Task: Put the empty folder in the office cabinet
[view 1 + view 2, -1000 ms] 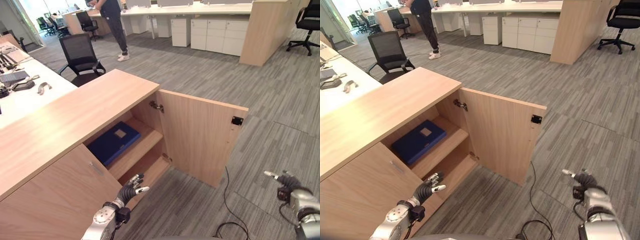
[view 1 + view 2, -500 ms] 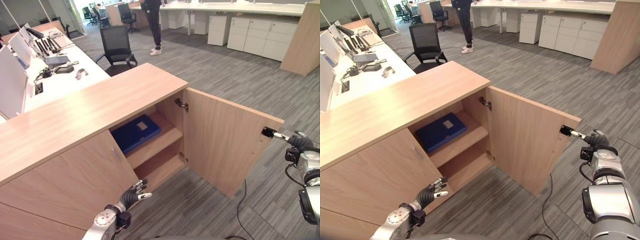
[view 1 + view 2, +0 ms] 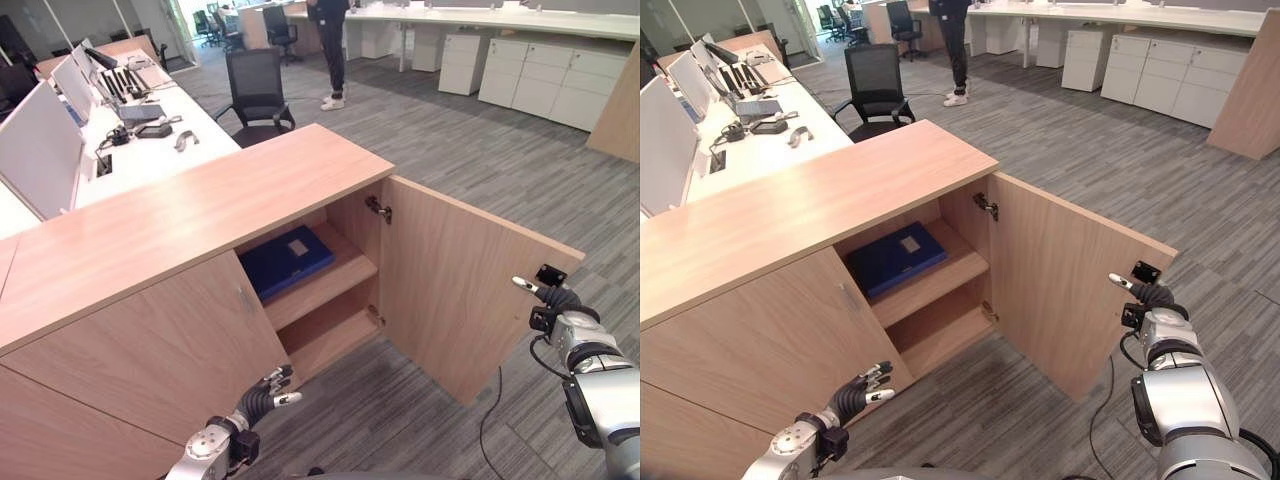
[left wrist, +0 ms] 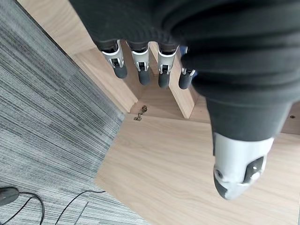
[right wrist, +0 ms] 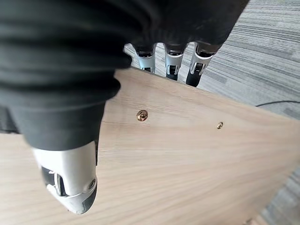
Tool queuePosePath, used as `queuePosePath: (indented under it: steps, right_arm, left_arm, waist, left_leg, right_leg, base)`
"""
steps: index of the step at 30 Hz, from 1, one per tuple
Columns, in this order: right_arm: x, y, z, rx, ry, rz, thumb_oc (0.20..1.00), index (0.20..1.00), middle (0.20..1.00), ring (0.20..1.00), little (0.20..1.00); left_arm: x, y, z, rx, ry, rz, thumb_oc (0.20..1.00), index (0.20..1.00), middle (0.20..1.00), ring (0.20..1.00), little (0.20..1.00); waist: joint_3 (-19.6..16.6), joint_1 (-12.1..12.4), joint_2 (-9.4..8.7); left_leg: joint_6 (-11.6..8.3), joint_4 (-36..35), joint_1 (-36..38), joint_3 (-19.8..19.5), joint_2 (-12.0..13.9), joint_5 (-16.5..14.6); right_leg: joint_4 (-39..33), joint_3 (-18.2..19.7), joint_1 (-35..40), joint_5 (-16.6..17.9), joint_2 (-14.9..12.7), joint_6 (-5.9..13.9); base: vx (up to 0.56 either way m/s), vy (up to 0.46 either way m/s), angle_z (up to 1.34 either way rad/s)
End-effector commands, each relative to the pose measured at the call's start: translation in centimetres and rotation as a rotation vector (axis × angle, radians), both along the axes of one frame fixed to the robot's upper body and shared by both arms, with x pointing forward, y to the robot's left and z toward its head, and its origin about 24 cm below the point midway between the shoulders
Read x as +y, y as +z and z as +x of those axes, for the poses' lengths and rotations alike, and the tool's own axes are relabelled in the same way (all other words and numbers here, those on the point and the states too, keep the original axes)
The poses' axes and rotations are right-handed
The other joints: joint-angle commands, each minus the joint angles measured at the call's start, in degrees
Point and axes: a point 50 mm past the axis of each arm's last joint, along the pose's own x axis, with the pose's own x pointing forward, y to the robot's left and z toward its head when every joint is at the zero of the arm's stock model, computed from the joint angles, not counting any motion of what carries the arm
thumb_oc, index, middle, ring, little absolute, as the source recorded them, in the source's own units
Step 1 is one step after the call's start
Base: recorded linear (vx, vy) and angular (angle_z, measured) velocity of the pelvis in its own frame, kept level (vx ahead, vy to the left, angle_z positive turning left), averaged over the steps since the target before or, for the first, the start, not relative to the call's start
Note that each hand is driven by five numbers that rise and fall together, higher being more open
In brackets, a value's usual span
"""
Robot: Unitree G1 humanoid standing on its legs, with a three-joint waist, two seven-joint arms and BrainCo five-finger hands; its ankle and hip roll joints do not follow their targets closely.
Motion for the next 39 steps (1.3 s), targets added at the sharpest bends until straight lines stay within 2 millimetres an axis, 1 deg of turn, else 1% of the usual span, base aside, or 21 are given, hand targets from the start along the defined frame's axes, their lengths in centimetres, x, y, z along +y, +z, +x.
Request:
queuePosePath:
  steps: [1, 12, 14, 16, 17, 18, 19, 20, 22, 23, 27, 29, 30, 32, 33, 34, 35, 36, 37, 38, 39]
  right_arm:
    - [5.9, 1.7, 4.9, -0.129, 0.213, 0.076, 1.000, 1.000, 1.000, 1.000, 1.000]
    - [10.4, 0.1, 5.5, -0.148, 0.354, 0.130, 1.000, 1.000, 1.000, 1.000, 1.000]
    - [14.3, -0.8, 5.3, -0.188, 0.518, 0.163, 1.000, 1.000, 1.000, 1.000, 1.000]
    - [15.3, -1.3, 4.7, -0.196, 0.564, 0.172, 1.000, 1.000, 1.000, 1.000, 1.000]
    - [16.8, -1.5, 3.5, -0.231, 0.669, 0.170, 1.000, 1.000, 1.000, 1.000, 1.000]
    - [16.8, -1.6, 3.3, -0.228, 0.668, 0.170, 1.000, 1.000, 1.000, 1.000, 1.000]
    - [17.2, -1.8, 2.1, -0.236, 0.736, 0.161, 1.000, 1.000, 1.000, 1.000, 1.000]
    - [17.5, -2.4, -0.2, -0.240, 0.803, 0.183, 1.000, 1.000, 1.000, 1.000, 1.000]
    - [17.4, -2.7, -1.4, -0.237, 0.828, 0.192, 1.000, 1.000, 1.000, 1.000, 1.000]
    - [18.1, -3.4, -3.2, -0.219, 0.879, 0.206, 1.000, 1.000, 1.000, 1.000, 1.000]
    - [19.8, -3.5, -4.7, -0.206, 0.994, 0.210, 1.000, 1.000, 1.000, 1.000, 1.000]
    - [22.1, -3.3, -5.1, -0.203, 1.115, 0.211, 1.000, 1.000, 1.000, 1.000, 1.000]
    - [22.2, -3.3, -5.1, -0.203, 1.116, 0.211, 1.000, 1.000, 1.000, 1.000, 1.000]
    - [23.9, -2.6, -4.9, -0.228, 1.191, 0.228, 1.000, 1.000, 1.000, 1.000, 1.000]
    - [25.8, -1.7, -4.2, -0.267, 1.255, 0.254, 1.000, 1.000, 1.000, 1.000, 1.000]
    - [25.9, -1.7, -4.2, -0.268, 1.256, 0.253, 1.000, 1.000, 1.000, 1.000, 1.000]
    - [27.9, -0.4, -3.3, -0.320, 1.322, 0.273, 1.000, 1.000, 1.000, 1.000, 1.000]
    - [29.4, 1.2, -2.2, -0.381, 1.356, 0.266, 1.000, 1.000, 1.000, 1.000, 1.000]
    - [29.4, 1.3, -2.1, -0.382, 1.356, 0.265, 1.000, 1.000, 1.000, 1.000, 1.000]
    - [29.7, 1.9, -1.7, -0.404, 1.362, 0.257, 1.000, 1.000, 1.000, 1.000, 1.000]
    - [30.0, 2.5, -1.0, -0.425, 1.359, 0.232, 1.000, 1.000, 1.000, 1.000, 1.000]
  left_arm:
    - [0.6, 2.2, 3.1, -0.129, -0.058, 0.039, 1.000, 1.000, 1.000, 1.000, 1.000]
    - [1.1, 2.3, 3.0, -0.138, -0.034, 0.058, 1.000, 1.000, 1.000, 1.000, 1.000]
    - [1.7, 2.3, 3.0, -0.147, 0.018, 0.072, 1.000, 1.000, 1.000, 1.000, 1.000]
    - [1.9, 2.3, 2.8, -0.146, 0.034, 0.074, 1.000, 1.000, 1.000, 1.000, 1.000]
    - [2.5, 2.2, 2.6, -0.142, 0.072, 0.081, 1.000, 1.000, 1.000, 1.000, 1.000]
    - [2.4, 2.1, 2.5, -0.139, 0.071, 0.081, 1.000, 1.000, 1.000, 1.000, 1.000]
    - [2.9, 2.0, 2.3, -0.135, 0.096, 0.089, 1.000, 1.000, 1.000, 1.000, 1.000]
    - [3.3, 1.8, 2.0, -0.124, 0.123, 0.099, 1.000, 1.000, 1.000, 1.000, 1.000]
    - [3.5, 1.7, 1.9, -0.123, 0.139, 0.101, 1.000, 1.000, 1.000, 1.000, 1.000]
    - [3.9, 1.7, 1.7, -0.124, 0.172, 0.105, 1.000, 1.000, 1.000, 1.000, 1.000]
    - [4.5, 1.2, 1.2, -0.098, 0.227, 0.109, 1.000, 1.000, 1.000, 1.000, 1.000]
    - [5.2, 0.6, 0.7, -0.064, 0.283, 0.118, 1.000, 1.000, 1.000, 1.000, 1.000]
    - [5.2, 0.6, 0.7, -0.065, 0.284, 0.118, 1.000, 1.000, 1.000, 1.000, 1.000]
    - [5.6, 0.4, 0.6, -0.055, 0.311, 0.122, 1.000, 1.000, 1.000, 1.000, 1.000]
    - [5.8, 0.2, 0.6, -0.045, 0.343, 0.120, 1.000, 1.000, 1.000, 1.000, 1.000]
    - [5.9, 0.3, 0.7, -0.047, 0.345, 0.121, 1.000, 1.000, 1.000, 1.000, 1.000]
    - [6.2, 0.3, 0.7, -0.048, 0.368, 0.119, 1.000, 1.000, 1.000, 1.000, 1.000]
    - [6.1, 0.6, 1.3, -0.062, 0.376, 0.111, 1.000, 1.000, 1.000, 1.000, 1.000]
    - [6.1, 0.6, 1.3, -0.064, 0.376, 0.110, 1.000, 1.000, 1.000, 1.000, 1.000]
    - [5.8, 0.7, 1.7, -0.071, 0.373, 0.099, 1.000, 1.000, 1.000, 1.000, 1.000]
    - [5.2, 0.7, 2.1, -0.074, 0.356, 0.083, 1.000, 1.000, 1.000, 1.000, 1.000]
  waist:
    - [2.4, 3.2, -4.33]
    - [2.8, 1.8, -4.31]
    - [3.3, 0.3, -4.48]
    - [3.3, -0.2, -4.58]
    - [3.6, -1.1, -4.85]
    - [3.5, -1.2, -4.82]
    - [3.5, -1.7, -5.03]
    - [3.5, -2.2, -5.23]
    - [3.4, -2.3, -5.37]
    - [3.5, -2.3, -5.50]
    - [3.5, -2.1, -5.72]
    - [3.6, -1.6, -5.87]
    - [3.6, -1.6, -5.87]
    - [3.7, -1.1, -5.94]
    - [4.4, 0.0, -6.00]
    - [4.4, -0.1, -6.03]
    - [5.1, 1.2, -6.35]
    - [7.0, 2.1, -6.95]
    - [6.9, 2.0, -6.97]
    - [7.5, 1.9, -7.20]
    - [7.7, 1.0, -7.69]
  left_leg:
    - [-1.41, 0.3, -0.9, 1.7, -1.9, -1.0]
    - [-1.15, 0.2, -0.3, 3.5, -1.7, -1.4]
    - [-1.14, 0.2, -0.1, 4.3, -1.5, -1.5]
    - [-1.15, 0.2, -0.1, 4.5, -1.4, -1.5]
    - [-1.20, 0.2, 0.0, 4.7, -1.3, -1.5]
    - [-1.21, 0.2, 0.0, 4.7, -1.3, -1.5]
    - [-1.31, 0.2, 0.0, 4.6, -1.1, -1.5]
    - [-1.45, 0.2, 0.1, 4.5, -0.9, -1.5]
    - [-1.56, 0.2, 0.0, 4.2, -0.9, -1.5]
    - [-1.73, 0.3, -0.1, 3.8, -0.7, -1.3]
    - [-2.06, 0.3, -0.3, 3.2, -0.4, -1.0]
    - [-2.40, 0.4, -0.6, 2.9, 0.0, -0.6]
    - [-2.41, 0.4, -0.6, 2.9, 0.0, -0.6]
    - [-2.66, 0.5, -0.9, 2.7, 0.3, -0.3]
    - [-3.00, 0.7, -1.7, 1.4, 0.4, 0.4]
    - [-3.01, 0.7, -1.8, 1.4, 0.4, 0.4]
    - [-3.48, 1.7, -3.2, 0.5, 0.8, 0.8]
    - [-3.95, 8.1, -6.6, 2.7, 1.6, 0.4]
    - [-3.86, 8.3, -7.0, 2.6, 1.4, 0.5]
    - [-3.24, 11.5, -9.1, 6.1, 2.5, 1.2]
    - [-2.46, 14.7, -10.1, 17.3, 6.6, 2.1]
  right_leg:
    - [0.8, -2.5, 3.1, -6.1, 0.8, 0.81]
    - [0.8, -0.5, 2.6, -5.8, 0.7, 0.80]
    - [0.9, 0.5, 2.1, -5.6, 0.7, 0.67]
    - [1.0, 0.7, 2.1, -5.6, 0.8, 0.62]
    - [1.1, 1.0, 2.0, -5.7, 0.8, 0.50]
    - [1.1, 1.0, 2.0, -5.7, 0.8, 0.50]
    - [1.2, 1.0, 1.9, -5.8, 0.9, 0.44]
    - [1.3, 0.8, 1.9, -5.9, 1.0, 0.34]
    - [1.3, 0.5, 2.0, -6.0, 1.0, 0.29]
    - [1.4, 0.1, 2.0, -6.2, 1.1, 0.12]
    - [1.5, -0.3, 2.0, -6.6, 1.4, -0.12]
    - [1.4, -0.3, 1.9, -6.8, 1.7, -0.41]
    - [1.4, -0.3, 1.9, -6.8, 1.7, -0.43]
    - [1.3, -0.4, 1.8, -6.9, 2.0, -0.54]
    - [1.1, -0.4, 1.3, -6.8, 2.1, -0.63]
    - [1.1, -0.4, 1.2, -6.8, 2.1, -0.65]
    - [1.1, -0.4, 0.8, -6.8, 2.2, -0.68]
    - [1.3, -1.4, 1.0, -7.0, 1.5, -0.96]
    - [1.2, -1.5, 0.7, -6.7, 1.4, -0.90]
    - [1.2, -2.5, 0.9, -6.7, 0.9, -1.14]
    - [1.1, -5.4, 1.4, -6.9, 0.3, -1.24]
  base:
    - [0.00, 0.000, 0.00]
    - [0.00, 0.003, -0.05]
    - [-0.02, 0.008, -0.17]
    - [-0.01, -0.002, -0.13]
    - [-0.01, -0.004, -0.14]
    - [-0.01, -0.014, -0.17]
    - [0.00, -0.026, -0.16]
    - [0.00, -0.037, -0.03]
    - [-0.01, -0.032, 0.18]
    - [-0.01, -0.027, 0.09]
    - [-0.02, -0.034, 0.14]
    - [-0.05, -0.042, 0.22]
    - [-0.04, -0.030, 0.16]
    - [-0.05, -0.030, 0.07]
    - [-0.07, -0.033, 0.06]
    - [-0.13, -0.041, 0.04]
    - [-0.16, -0.032, 0.17]
    - [-0.17, -0.024, 0.28]
    - [-0.15, 0.012, 0.52]
    - [-0.12, 0.033, 0.75]
    - [-0.15, 0.019, 0.80]
